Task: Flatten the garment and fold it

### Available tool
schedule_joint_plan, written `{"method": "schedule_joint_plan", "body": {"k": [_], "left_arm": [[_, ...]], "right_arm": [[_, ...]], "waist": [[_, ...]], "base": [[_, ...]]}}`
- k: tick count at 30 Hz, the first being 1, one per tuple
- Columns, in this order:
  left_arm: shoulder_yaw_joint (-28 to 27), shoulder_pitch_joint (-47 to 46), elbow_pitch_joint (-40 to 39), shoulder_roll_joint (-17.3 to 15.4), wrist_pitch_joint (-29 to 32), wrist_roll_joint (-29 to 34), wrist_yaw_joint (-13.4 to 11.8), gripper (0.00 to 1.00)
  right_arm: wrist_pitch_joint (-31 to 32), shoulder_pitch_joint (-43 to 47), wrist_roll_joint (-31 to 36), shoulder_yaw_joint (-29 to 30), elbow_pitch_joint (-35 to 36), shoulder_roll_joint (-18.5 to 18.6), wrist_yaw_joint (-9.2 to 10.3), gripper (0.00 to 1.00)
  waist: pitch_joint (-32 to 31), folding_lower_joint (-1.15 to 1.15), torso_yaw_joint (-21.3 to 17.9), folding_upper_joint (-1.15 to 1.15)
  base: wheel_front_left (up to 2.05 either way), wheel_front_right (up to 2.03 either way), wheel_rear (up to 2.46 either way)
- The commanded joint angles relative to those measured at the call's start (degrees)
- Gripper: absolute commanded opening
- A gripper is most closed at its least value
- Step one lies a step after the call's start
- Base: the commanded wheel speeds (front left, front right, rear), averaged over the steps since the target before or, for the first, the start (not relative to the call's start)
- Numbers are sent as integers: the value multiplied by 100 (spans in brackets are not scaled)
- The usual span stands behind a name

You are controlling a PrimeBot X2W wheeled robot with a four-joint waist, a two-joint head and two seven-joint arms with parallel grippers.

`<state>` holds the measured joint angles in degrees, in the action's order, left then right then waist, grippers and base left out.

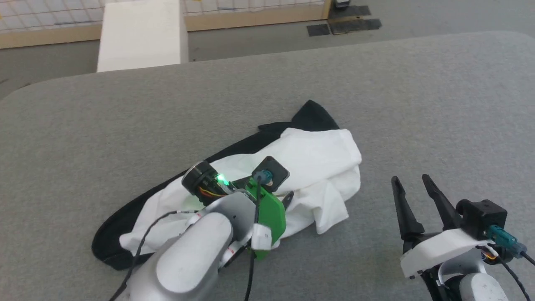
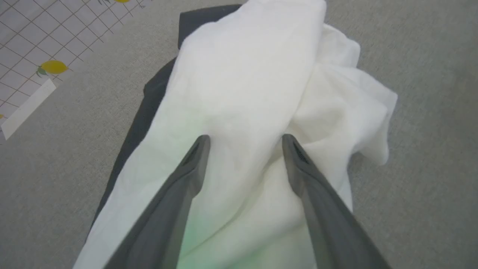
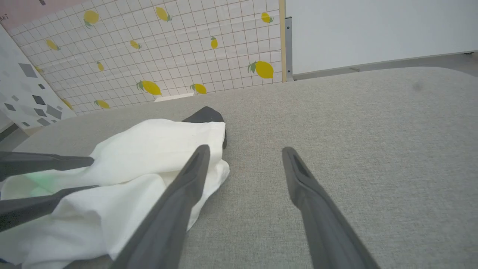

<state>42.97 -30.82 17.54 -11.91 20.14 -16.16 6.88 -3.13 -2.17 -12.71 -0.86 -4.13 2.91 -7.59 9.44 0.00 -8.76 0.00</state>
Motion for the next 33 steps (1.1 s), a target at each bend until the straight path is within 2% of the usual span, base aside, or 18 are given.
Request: {"method": "schedule_joint_plan", "body": {"k": [1, 5, 6, 8, 14, 17, 19, 25, 33], "left_arm": [[86, -155, 98, -46, 190, 5, 22, 100], [404, -344, 254, -140, 790, -47, 45, 100], [468, -385, 256, -172, 878, -51, 48, 79], [568, -491, 226, -237, 957, -46, 52, 0], [785, -880, 80, -514, 886, -98, 58, 0], [586, -1140, 70, -678, 635, -178, 32, 0], [266, -1350, 157, -793, 349, -202, -163, 0], [-881, -1647, 827, -1271, -423, -435, -1061, 0], [-1843, -848, 1662, -1843, -801, -924, -2006, 0]], "right_arm": [[-66, -67, -49, -25, -38, -3, 10, 100], [-132, -86, -82, -46, -120, -3, 10, 100], [-143, -92, -87, -52, -136, -3, 10, 100], [-167, -100, -98, -59, -166, -3, 10, 100], [-211, -110, -109, -79, -225, -3, 10, 100], [-227, -138, -120, -91, -232, -3, 10, 100], [-237, -166, -132, -118, -233, -3, 10, 100], [-268, -245, -161, -211, -265, -3, 10, 100], [-318, -224, -188, -169, -374, -3, 10, 100]], "waist": [[85, 0, -214, 0], [107, 0, -359, 0], [108, 0, -386, 0], [109, 0, -421, 0], [101, 0, -453, 0], [123, 0, -448, 0], [147, 0, -453, 0], [211, 0, -502, 0], [220, 0, -444, 0]], "base": [[0, 0, 0], [0, 0, 0], [0, 0, 0], [0, 0, 0], [0, 0, 0], [0, 0, 0], [0, 0, 0], [0, 0, 0], [0, 0, 0]]}}
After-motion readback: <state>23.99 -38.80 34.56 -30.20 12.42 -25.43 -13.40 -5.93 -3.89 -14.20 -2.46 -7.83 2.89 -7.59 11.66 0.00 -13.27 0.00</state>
